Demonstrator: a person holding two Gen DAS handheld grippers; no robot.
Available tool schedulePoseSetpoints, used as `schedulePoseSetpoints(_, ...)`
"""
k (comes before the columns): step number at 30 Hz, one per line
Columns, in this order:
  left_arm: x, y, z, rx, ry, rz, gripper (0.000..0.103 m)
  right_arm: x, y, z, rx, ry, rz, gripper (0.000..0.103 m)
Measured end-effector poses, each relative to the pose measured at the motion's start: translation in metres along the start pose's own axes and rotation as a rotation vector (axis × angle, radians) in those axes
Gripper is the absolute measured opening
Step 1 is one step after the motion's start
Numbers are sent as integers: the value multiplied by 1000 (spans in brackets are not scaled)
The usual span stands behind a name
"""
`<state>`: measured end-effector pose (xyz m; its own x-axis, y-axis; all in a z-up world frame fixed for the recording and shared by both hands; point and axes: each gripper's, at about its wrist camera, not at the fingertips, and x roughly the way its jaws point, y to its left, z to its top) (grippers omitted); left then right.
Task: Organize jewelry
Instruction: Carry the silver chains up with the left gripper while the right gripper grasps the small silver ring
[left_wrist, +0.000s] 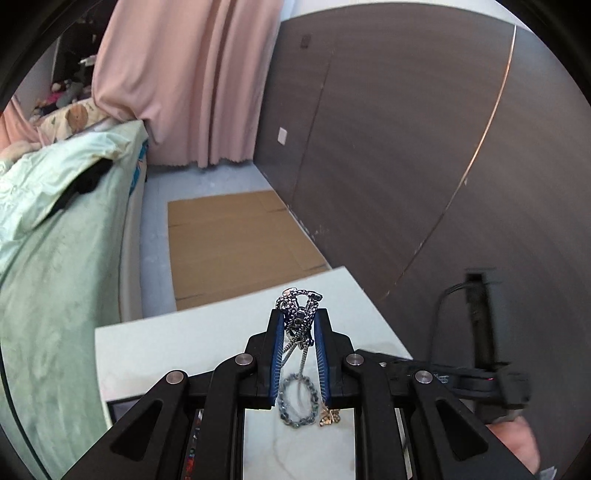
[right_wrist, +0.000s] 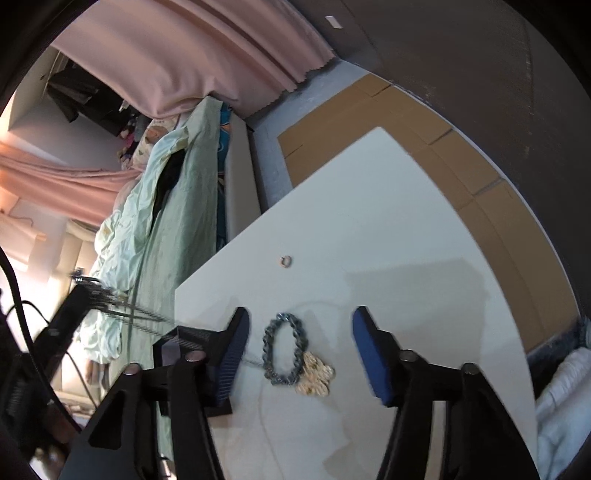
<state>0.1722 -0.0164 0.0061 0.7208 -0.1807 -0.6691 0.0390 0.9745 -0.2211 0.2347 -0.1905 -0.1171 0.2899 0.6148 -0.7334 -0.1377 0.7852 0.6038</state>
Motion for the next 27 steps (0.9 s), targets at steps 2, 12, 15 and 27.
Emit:
schedulePoseSetpoints(2, -8, 1, 6, 9, -18, 11, 17, 11, 3, 4, -23, 5, -3, 40)
schedulePoseSetpoints(12, -31, 24, 27, 7, -67, 89, 17, 56, 23, 23, -141, 38, -72, 39)
schedulePoseSetpoints(15, -34, 38, 32, -5, -75, 112, 17, 67, 33, 26, -199, 49, -105, 39)
schedulePoseSetpoints(27, -59, 68, 40, -31, -109, 180, 17, 97, 50, 32, -343, 112, -250, 29)
